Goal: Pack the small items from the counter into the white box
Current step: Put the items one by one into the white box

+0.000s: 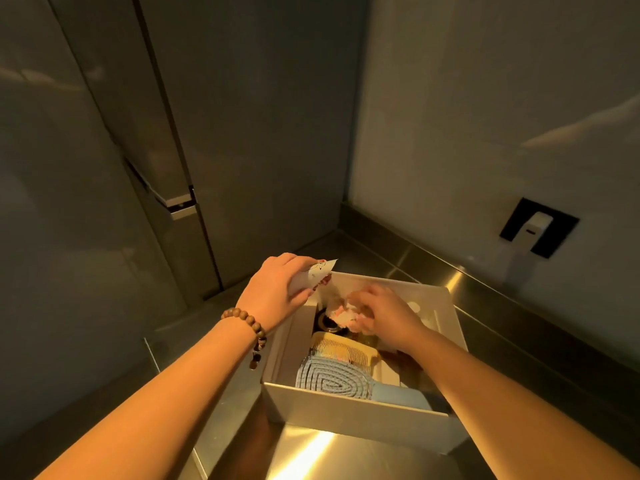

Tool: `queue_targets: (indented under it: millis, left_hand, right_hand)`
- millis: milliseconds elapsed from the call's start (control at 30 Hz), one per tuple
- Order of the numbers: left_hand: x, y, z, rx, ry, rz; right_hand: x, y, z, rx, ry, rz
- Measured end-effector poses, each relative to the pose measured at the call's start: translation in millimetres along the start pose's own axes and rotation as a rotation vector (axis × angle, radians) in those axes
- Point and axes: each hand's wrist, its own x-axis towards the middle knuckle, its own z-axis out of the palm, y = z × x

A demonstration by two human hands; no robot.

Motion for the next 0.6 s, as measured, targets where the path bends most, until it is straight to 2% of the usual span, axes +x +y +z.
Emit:
queue_targets:
  millis: [67,200,333,467,600]
  left_hand:
    - [4.5,4.1,0.3,-0.048,-0.032,0.031]
    - [12.5,17.9,1.8,-0.111,-0.111,0.139]
    - [13.7,31.7,5.1,-0.213,-0.148,0.176]
    - [10.1,37.8,3.9,-0.286,-0.126,0.167]
    - [6.7,34.1,0.3,-0.271,-0.069,0.080]
  right_hand:
    - [0.5,-4.8,-8.6,0.083,0.032,0.011]
    - [-3.8,-21.8,-37.9,0.454,0.062,-0.009]
    - [-11.3,-26.1,-49.6,0.448,0.042,-0.039]
    - [-14.2,-25.2,-46.1,0.477,0.066,0.044]
    - [-12.8,-22.5,-41.8,0.547,0.170,0.105]
